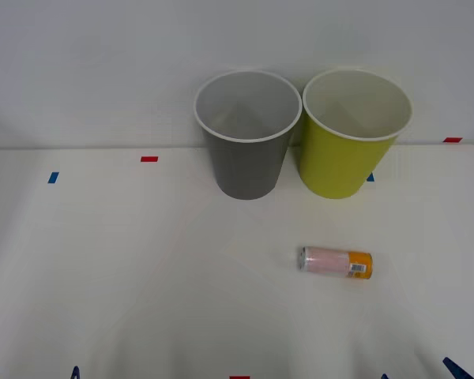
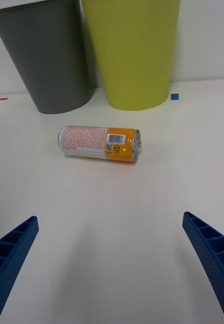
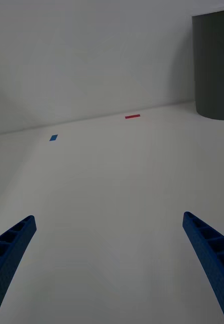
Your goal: Put cans in the gray bin and PET bottles in the light green bin.
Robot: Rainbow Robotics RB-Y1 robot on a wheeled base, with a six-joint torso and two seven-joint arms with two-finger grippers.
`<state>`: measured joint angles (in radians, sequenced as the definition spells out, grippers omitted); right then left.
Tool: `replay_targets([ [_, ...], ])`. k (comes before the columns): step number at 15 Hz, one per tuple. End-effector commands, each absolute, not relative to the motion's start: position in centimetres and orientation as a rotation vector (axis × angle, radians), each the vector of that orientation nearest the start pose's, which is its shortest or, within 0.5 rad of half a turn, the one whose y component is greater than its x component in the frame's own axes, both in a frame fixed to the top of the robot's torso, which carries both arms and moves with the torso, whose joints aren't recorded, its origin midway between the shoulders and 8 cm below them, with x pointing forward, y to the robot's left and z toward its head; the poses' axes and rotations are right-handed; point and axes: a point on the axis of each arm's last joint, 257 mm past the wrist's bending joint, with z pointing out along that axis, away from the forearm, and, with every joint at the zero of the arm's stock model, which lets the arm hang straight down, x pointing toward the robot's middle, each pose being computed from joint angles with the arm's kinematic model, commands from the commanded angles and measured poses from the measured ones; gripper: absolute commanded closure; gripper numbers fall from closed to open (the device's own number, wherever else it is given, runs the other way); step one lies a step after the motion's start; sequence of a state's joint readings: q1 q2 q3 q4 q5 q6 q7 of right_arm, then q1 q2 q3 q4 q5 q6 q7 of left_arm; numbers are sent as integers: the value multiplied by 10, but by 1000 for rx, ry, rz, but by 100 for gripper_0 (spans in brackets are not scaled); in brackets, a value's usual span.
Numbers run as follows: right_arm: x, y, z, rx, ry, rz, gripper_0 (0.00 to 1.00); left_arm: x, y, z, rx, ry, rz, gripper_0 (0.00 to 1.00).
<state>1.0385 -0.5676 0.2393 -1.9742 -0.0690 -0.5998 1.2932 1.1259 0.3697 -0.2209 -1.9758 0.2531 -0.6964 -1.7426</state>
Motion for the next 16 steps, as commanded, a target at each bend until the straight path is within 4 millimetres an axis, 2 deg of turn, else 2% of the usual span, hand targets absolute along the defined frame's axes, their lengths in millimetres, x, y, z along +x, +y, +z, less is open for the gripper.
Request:
replay_targets([
  [1,201,-257,-284,-128,1713,247,1,189,295,-264,69,1616,153,0],
  [16,201,-257,-284,-128,1713,247,1,189,295,-264,69,1616,153,0],
])
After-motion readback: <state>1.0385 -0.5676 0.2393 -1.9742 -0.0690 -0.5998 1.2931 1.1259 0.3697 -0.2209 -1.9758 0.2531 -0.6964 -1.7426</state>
